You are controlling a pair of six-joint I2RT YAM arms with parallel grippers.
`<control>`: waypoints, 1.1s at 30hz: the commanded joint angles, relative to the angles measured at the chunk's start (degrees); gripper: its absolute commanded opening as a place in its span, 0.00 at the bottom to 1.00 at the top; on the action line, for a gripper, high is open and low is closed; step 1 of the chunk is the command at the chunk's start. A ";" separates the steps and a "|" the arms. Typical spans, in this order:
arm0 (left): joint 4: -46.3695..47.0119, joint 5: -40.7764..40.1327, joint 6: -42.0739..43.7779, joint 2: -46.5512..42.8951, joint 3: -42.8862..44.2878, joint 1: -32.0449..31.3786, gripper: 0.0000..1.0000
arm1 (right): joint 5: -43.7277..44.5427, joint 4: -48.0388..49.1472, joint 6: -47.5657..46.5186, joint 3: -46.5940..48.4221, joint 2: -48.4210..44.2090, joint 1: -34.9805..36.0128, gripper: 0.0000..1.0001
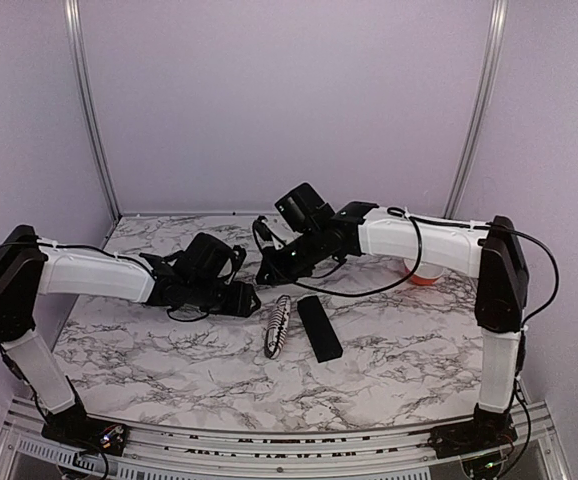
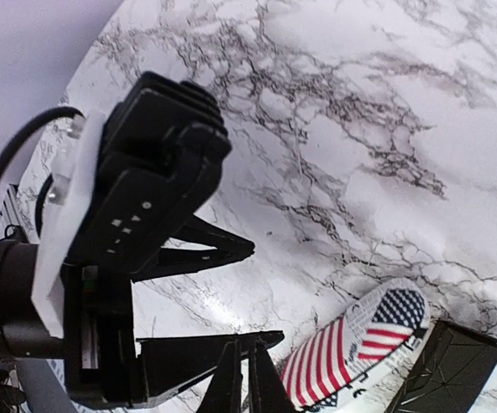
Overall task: Organize the sunglasses
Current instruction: Reset both arms
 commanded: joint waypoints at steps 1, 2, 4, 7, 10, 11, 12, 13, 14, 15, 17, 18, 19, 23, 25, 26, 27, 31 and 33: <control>-2.44 -2.51 1.33 -3.36 -0.05 1.34 0.60 | 2.08 2.90 -1.58 2.62 -3.55 -0.76 0.06; -2.78 -2.99 1.45 -3.93 -0.17 1.63 0.61 | 2.39 2.89 -1.76 2.62 -3.89 -1.00 0.06; -3.53 -4.56 1.80 -5.10 -0.51 2.14 0.62 | 2.87 2.90 -2.11 2.62 -4.49 -1.50 0.08; -4.41 -6.40 2.77 -7.03 -0.94 2.89 0.64 | 4.14 3.34 -2.62 1.63 -5.85 -1.84 0.08; -5.34 -8.59 3.77 -9.17 -1.43 3.66 0.65 | 5.47 3.86 -2.92 0.03 -7.58 -3.78 0.09; -5.59 -9.26 4.28 -9.92 -1.62 3.92 0.66 | 5.95 4.26 -3.06 -0.73 -8.23 -4.19 0.09; -6.18 -10.27 4.68 -10.62 -1.74 4.12 0.67 | 6.38 4.74 -3.12 -1.74 -8.96 -4.60 0.10; -6.73 -11.48 5.04 -11.28 -1.91 4.36 0.69 | 6.98 5.47 -3.18 -2.83 -9.78 -4.91 0.11; -7.11 -12.65 5.39 -12.25 -2.13 4.62 0.69 | 8.10 6.08 -3.24 -3.88 -10.63 -5.36 0.11; -7.40 -13.66 5.66 -13.09 -2.57 4.81 0.70 | 8.82 6.58 -3.39 -5.00 -11.40 -5.77 0.11; -7.54 -15.52 6.15 -14.89 -3.48 5.33 0.72 | 10.37 7.39 -3.84 -6.87 -13.17 -6.50 0.11; -7.58 -16.35 6.51 -15.72 -3.93 5.74 0.72 | 11.28 7.98 -4.23 -7.80 -14.58 -6.77 0.11; -7.66 -17.29 6.80 -16.60 -4.29 6.03 0.73 | 12.44 8.47 -4.78 -8.83 -15.52 -7.05 0.10; -8.35 -22.33 8.21 -20.32 -5.53 6.73 0.88 | 17.65 11.43 -7.66 -13.34 -20.38 -7.84 0.14; -8.49 -26.01 8.70 -22.42 -6.56 8.20 0.98 | 20.68 13.47 -9.62 -16.13 -22.94 -8.19 0.17; -8.44 -27.31 8.73 -23.30 -7.05 8.98 0.99 | 22.20 14.45 -10.80 -17.94 -24.09 -8.38 0.20; -8.34 -28.96 8.77 -24.08 -7.50 9.40 0.99 | 24.27 15.23 -12.01 -19.28 -25.38 -8.69 0.27; -7.53 -34.94 8.49 -26.79 -9.70 11.30 0.99 | 31.06 17.88 -15.26 -24.56 -30.57 -11.37 0.43; -6.63 -37.82 8.05 -28.35 -11.13 12.27 0.99 | 31.55 18.64 -15.41 -27.21 -33.43 -13.86 0.49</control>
